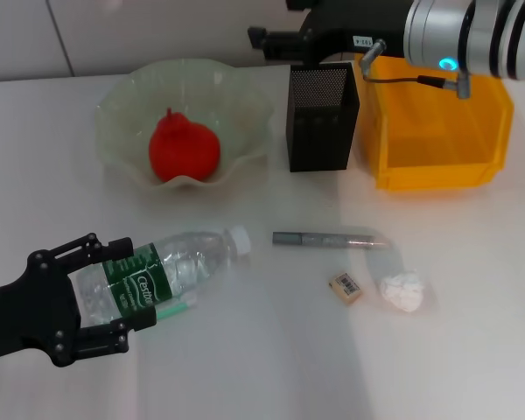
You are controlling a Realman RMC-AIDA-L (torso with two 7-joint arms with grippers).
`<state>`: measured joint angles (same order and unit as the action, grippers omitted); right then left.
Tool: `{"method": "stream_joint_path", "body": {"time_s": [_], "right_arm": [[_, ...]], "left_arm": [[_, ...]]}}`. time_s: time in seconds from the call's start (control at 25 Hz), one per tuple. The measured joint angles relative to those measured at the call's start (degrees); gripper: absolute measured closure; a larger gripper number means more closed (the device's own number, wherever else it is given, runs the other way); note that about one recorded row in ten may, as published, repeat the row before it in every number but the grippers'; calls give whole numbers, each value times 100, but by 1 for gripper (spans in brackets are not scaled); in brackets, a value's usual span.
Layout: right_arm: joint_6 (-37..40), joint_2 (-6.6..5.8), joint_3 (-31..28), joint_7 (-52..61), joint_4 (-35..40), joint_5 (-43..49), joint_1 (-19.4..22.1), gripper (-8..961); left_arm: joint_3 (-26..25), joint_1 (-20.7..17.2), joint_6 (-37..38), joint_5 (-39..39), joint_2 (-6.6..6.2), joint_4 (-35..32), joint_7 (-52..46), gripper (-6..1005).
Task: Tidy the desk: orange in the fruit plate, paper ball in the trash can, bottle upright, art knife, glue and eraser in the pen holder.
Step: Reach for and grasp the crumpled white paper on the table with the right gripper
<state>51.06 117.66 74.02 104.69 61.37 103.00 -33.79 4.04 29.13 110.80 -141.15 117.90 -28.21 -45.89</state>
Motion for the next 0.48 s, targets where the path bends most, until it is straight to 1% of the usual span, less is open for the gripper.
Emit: {"method": "stream_joint_path", "body": {"time_s": [0.08, 0.12, 0.16, 0.2, 0.24, 0.28, 0.32, 0.36, 0.48], "right_arm": [[845, 39, -308, 950, 611, 1138, -32, 188], [1787, 106, -574, 1731, 1206, 2081, -106, 188], [1787, 106, -574, 1731, 1206, 2081, -106, 188], [2244, 126, -707, 2017, 1466, 2433, -174, 188], [3127, 129, -943, 2428, 1810, 2903, -368, 188], [3127, 129, -943, 2428, 1810, 2903, -368, 188], [4001, 100, -1199, 2697, 2037, 3223, -604, 187], [4001, 100, -1199, 2697, 2037, 3223, -604, 188], [4934, 63, -1345, 2915, 2181, 3801, -928, 189]], "left_arm": [[0, 3, -1, -1, -9, 0, 1, 216], [1, 5, 3, -1, -13, 0, 1, 216], [1, 5, 9, -1, -21, 0, 1, 217], [1, 5, 12, 0, -24, 0, 2, 217], [1, 5, 12, 0, -28, 0, 2, 218], [1, 5, 12, 0, -28, 0, 2, 218], [1, 5, 12, 0, -33, 0, 2, 218], [1, 5, 12, 0, -33, 0, 2, 219], [1, 17, 5, 0, -36, 0, 2, 220]]}}
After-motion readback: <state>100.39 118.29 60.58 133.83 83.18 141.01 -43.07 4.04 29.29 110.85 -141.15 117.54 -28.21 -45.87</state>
